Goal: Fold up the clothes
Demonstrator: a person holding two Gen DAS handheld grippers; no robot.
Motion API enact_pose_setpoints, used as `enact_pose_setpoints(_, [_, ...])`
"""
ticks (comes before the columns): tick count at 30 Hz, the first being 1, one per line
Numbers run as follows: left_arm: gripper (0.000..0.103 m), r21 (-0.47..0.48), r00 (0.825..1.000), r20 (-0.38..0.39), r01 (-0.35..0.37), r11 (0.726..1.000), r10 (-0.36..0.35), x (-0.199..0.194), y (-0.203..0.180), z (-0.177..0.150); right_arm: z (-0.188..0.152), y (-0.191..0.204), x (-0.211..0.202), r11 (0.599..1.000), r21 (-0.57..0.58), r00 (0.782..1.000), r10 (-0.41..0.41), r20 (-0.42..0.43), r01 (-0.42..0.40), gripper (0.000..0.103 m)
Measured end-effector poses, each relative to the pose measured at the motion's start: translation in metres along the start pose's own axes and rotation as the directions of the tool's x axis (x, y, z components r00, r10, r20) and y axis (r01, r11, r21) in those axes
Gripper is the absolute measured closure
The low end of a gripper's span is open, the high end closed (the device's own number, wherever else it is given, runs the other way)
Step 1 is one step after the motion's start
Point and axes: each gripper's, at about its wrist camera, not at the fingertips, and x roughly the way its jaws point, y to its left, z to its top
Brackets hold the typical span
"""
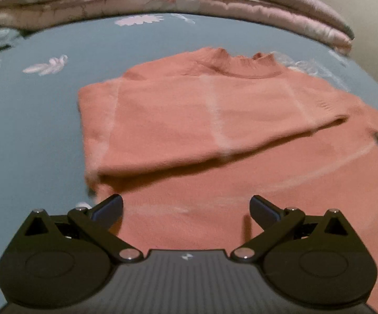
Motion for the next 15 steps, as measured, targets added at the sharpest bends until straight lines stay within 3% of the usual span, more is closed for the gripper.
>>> enact_pose_setpoints(2, [0.001,0.034,0.999,-0.033,0.023,0.999,-0.022,-0.005,-0.008,-0.006,0.001,0.001,0.0,1.0,-0.002,1.0,-0.001,0.003,0.001,0.01])
enact_pose_setpoints(6, [0.001,0.125,0.989,-0.123,-0.06,0.99,0.076,0.002,-0.022,-0.022,0.002,0.004,-0.002,1.0,-0.006,1.0,0.004,0.012,-0.004,0.01])
enact_pose_setpoints(9, [0.001,0.067,0.98,-0.179,-0.076,0.995,0.087,-0.009,-0.02,-0.021,0.003,0.005,-0.004,1.0,-0.008,1.0,0.005,0.022,-0.005,0.01])
enact_pose_setpoints(12, [0.001,0.045,0.984,-0.179,0.009,0.999,-0.001,-0.042,-0.031,-0.026,0.004,0.005,-0.007,1.0,0.001,0.999,0.011,0.031,-0.011,0.01])
enact_pose_setpoints(15, [0.001,0.09,0.971,-0.237,0.064,0.994,-0.041,-0.057,-0.047,-0.044,0.004,0.004,-0.009,1.0,0.011,0.999,0.021,0.04,-0.022,0.01])
